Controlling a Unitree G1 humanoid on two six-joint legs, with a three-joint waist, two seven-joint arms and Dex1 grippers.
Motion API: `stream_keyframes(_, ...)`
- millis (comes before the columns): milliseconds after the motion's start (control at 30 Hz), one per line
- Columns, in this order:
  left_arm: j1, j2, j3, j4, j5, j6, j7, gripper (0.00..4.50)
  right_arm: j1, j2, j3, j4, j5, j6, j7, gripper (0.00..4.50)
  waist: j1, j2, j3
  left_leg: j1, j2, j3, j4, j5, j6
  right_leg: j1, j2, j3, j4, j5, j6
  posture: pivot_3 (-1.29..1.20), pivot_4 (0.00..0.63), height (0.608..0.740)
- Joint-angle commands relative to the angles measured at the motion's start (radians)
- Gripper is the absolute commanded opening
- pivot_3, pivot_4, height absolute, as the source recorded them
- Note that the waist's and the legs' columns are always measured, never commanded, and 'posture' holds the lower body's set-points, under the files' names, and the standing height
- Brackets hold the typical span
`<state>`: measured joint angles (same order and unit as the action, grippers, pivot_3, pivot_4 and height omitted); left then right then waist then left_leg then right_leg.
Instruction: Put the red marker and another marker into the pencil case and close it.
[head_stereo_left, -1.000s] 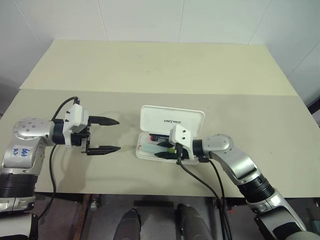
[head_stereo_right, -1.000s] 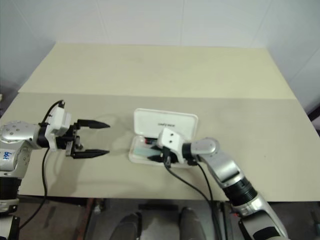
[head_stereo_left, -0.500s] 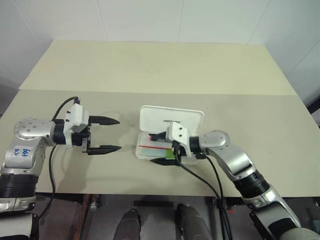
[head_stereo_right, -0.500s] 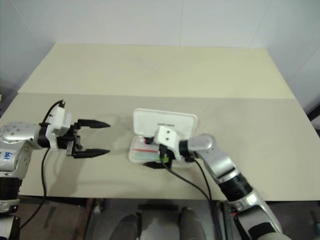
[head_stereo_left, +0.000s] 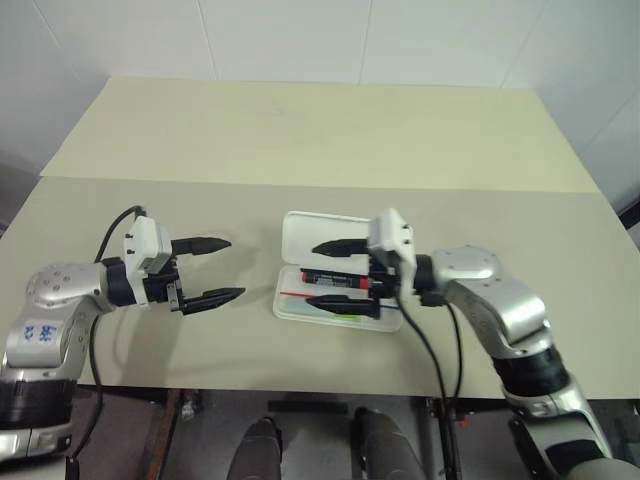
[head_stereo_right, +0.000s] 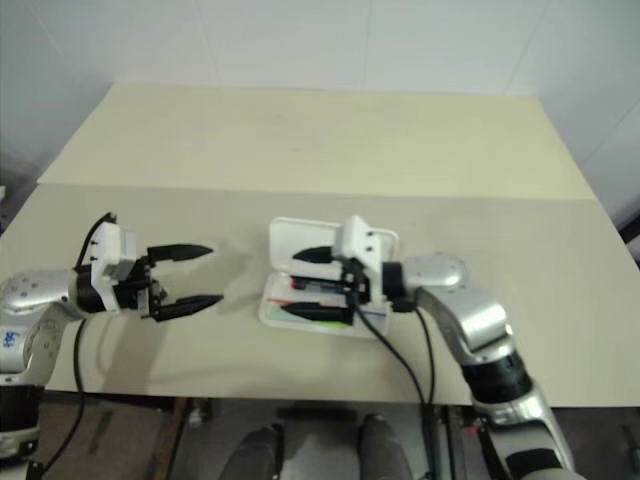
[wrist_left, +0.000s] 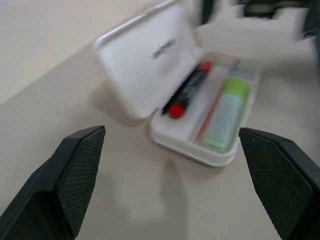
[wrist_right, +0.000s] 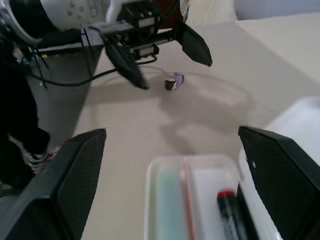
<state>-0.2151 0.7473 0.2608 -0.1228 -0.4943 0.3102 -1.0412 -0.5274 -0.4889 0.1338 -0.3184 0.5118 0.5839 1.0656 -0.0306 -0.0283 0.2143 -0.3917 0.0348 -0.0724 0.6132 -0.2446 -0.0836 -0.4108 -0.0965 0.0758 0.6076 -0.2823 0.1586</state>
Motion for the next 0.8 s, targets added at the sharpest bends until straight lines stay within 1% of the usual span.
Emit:
stream_keyframes(33, 0.072, -0.079, 0.095, -0.153, -0.012, 0.028, 0.207, 4.5, 0.035, -0.058, -0.119, -0.133, 0.139, 0.047, 0.011, 4.46, 0.0, 0.0, 0.0, 0.0, 0.0, 0.0, 0.0, 0.0, 0.0, 0.0, 0.0, 0.0, 0.0, 0.0, 0.0, 0.0, 0.15, 0.74)
stream_keyframes(100, 0.101, -0.165, 0.136, -0.204, 0.049, 0.031, 0.394, 4.5, 0.051, -0.095, -0.164, -0.153, 0.176, 0.064, 0.007, 4.46, 0.0, -0.002, -0.001, 0.001, 0.0, 0.0, 0.0, 0.0, 0.0, 0.002, 0.0, 0.0, 0.0, 0.0, 0.0, 0.0, 0.15, 0.74)
stream_keyframes(167, 0.164, -0.253, 0.158, -0.287, 0.111, 0.04, 0.554, 4.5, 0.055, -0.14, -0.208, -0.136, 0.19, 0.068, 0.01, 4.46, 0.0, -0.001, -0.001, 0.002, 0.001, 0.001, 0.001, 0.001, 0.0, 0.003, 0.0, 0.0, -0.002, 0.001, -0.001, 0.0, 0.15, 0.74)
stream_keyframes(233, 0.206, -0.318, 0.177, -0.349, 0.137, 0.058, 0.66, 4.5, 0.054, -0.17, -0.228, -0.116, 0.197, 0.068, 0.007, 4.46, 0.001, -0.001, -0.001, 0.003, 0.001, 0.002, 0.002, 0.001, 0.0, 0.003, 0.0, 0.001, -0.004, 0.002, 0.0, 0.0, 0.15, 0.74)
stream_keyframes(267, 0.232, -0.371, 0.184, -0.389, 0.145, 0.087, 0.738, 4.5, 0.054, -0.193, -0.239, -0.092, 0.187, 0.054, 0.02, 4.46, 0.002, -0.002, -0.001, 0.003, 0.001, 0.002, 0.002, 0.001, 0.0, 0.003, 0.0, 0.001, -0.004, 0.002, 0.0, 0.0, 0.15, 0.74)
stream_keyframes(333, 0.282, -0.461, 0.182, -0.463, 0.208, 0.133, 0.888, 4.5, 0.043, -0.231, -0.259, -0.034, 0.169, 0.022, 0.05, 4.46, 0.003, -0.002, -0.001, 0.002, 0.001, 0.002, 0.003, 0.001, 0.0, 0.004, 0.0, 0.001, -0.004, 0.003, 0.0, 0.0, 0.15, 0.74)
stream_keyframes(400, 0.311, -0.533, 0.173, -0.512, 0.232, 0.193, 0.984, 4.5, 0.02, -0.252, -0.267, 0.016, 0.162, -0.003, 0.071, 4.46, 0.003, -0.002, -0.001, 0.002, 0.001, 0.002, 0.004, 0.001, 0.0, 0.005, 0.0, 0.001, -0.007, 0.003, -0.001, 0.0, 0.15, 0.74)
stream_keyframes(467, 0.325, -0.57, 0.165, -0.54, 0.241, 0.238, 1.035, 4.5, 0.005, -0.263, -0.264, 0.046, 0.157, -0.023, 0.085, 4.46, 0.003, -0.002, -0.001, 0.002, 0.0, 0.002, 0.006, 0.001, 0.0, 0.005, 0.0, 0.001, -0.007, 0.003, -0.004, 0.0, 0.15, 0.74)
stream_keyframes(600, 0.341, -0.625, 0.155, -0.57, 0.278, 0.312, 1.133, 4.5, -0.017, -0.286, -0.254, 0.083, 0.148, -0.048, 0.117, 4.46, 0.003, -0.002, -0.001, 0.002, 0.0, 0.002, 0.009, 0.001, 0.0, 0.007, 0.001, 0.002, -0.01, -0.002, -0.013, 0.0, 0.15, 0.74)
stream_keyframes(700, 0.321, -0.645, 0.169, -0.553, 0.29, 0.356, 1.185, 4.5, -0.024, -0.289, -0.252, 0.087, 0.141, -0.057, 0.115, 4.46, 0.003, -0.002, -0.001, 0.002, 0.0, 0.002, 0.01, 0.001, 0.0, 0.01, 0.001, 0.001, -0.014, 0.0, -0.013, 0.0, 0.15, 0.74)
stream_keyframes(800, 0.288, -0.634, 0.176, -0.519, 0.291, 0.365, 1.197, 4.5, -0.02, -0.283, -0.251, 0.063, 0.147, -0.05, 0.099, 4.46, 0.003, -0.003, -0.001, 0.002, 0.0, 0.002, 0.01, 0.001, 0.001, 0.011, 0.001, 0.001, -0.015, 0.0, -0.013, 0.0, 0.15, 0.74)
